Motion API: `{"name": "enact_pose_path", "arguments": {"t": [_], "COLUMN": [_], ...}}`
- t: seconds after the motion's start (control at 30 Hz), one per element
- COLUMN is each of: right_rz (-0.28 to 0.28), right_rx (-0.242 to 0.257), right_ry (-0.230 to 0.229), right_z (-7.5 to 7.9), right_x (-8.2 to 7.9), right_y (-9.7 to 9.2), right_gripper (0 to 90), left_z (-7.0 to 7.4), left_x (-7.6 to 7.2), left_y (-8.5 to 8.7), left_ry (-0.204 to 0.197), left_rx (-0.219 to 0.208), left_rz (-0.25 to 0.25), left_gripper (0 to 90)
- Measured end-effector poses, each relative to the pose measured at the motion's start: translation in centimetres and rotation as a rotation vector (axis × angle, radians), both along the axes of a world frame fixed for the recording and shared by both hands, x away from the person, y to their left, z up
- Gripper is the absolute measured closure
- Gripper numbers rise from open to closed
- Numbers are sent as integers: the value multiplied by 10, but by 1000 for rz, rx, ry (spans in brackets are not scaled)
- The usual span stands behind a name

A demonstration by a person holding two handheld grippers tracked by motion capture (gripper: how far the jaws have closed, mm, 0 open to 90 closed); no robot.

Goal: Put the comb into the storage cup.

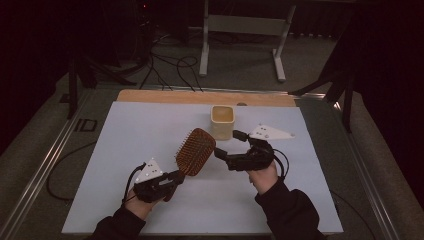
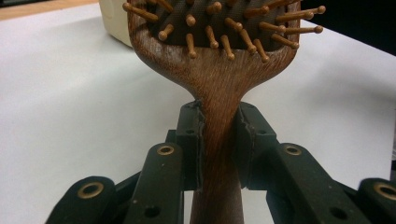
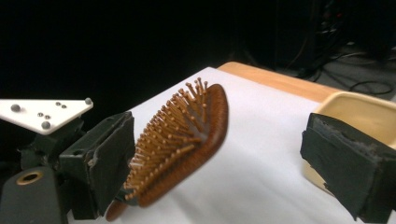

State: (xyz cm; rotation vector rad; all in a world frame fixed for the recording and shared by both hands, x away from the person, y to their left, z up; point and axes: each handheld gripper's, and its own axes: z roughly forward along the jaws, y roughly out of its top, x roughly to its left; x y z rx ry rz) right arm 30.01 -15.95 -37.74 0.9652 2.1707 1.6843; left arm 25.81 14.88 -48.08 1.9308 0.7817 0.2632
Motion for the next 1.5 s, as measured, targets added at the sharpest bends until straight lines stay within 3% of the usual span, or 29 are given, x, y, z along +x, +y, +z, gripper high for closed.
{"name": "enact_pose_path", "arguments": {"t": [0.3, 0.43, 0.57, 0.77, 1.13, 1.4, 1.5], "right_rz": [11, -30, -15, 9, 47, 52, 41], "right_rx": [36, 61, 131, 203, 221, 215, 213], "right_ry": [58, 156, 264, 383, 477, 484, 466], "right_z": [-9, -13, -18, -25, -37, -38, -35], "right_x": [11, 17, 23, 25, 24, 22, 18], "right_y": [26, 35, 39, 46, 55, 54, 54], "right_gripper": [97, 97, 95, 153, 383, 460, 479], "left_z": [1, 0, 1, 1, 1, 0, 1], "left_x": [-1, 0, -1, -3, -4, -4, -5], "left_y": [0, 0, 0, -3, -4, -5, -6], "left_ry": [-16, -17, -30, -48, -61, -62, -66], "left_rx": [-13, -23, -19, -10, -8, -8, -16], "left_rz": [-5, -8, -10, -21, -17, -25, -22], "left_gripper": [742, 742, 742, 741, 741, 740, 740]}}
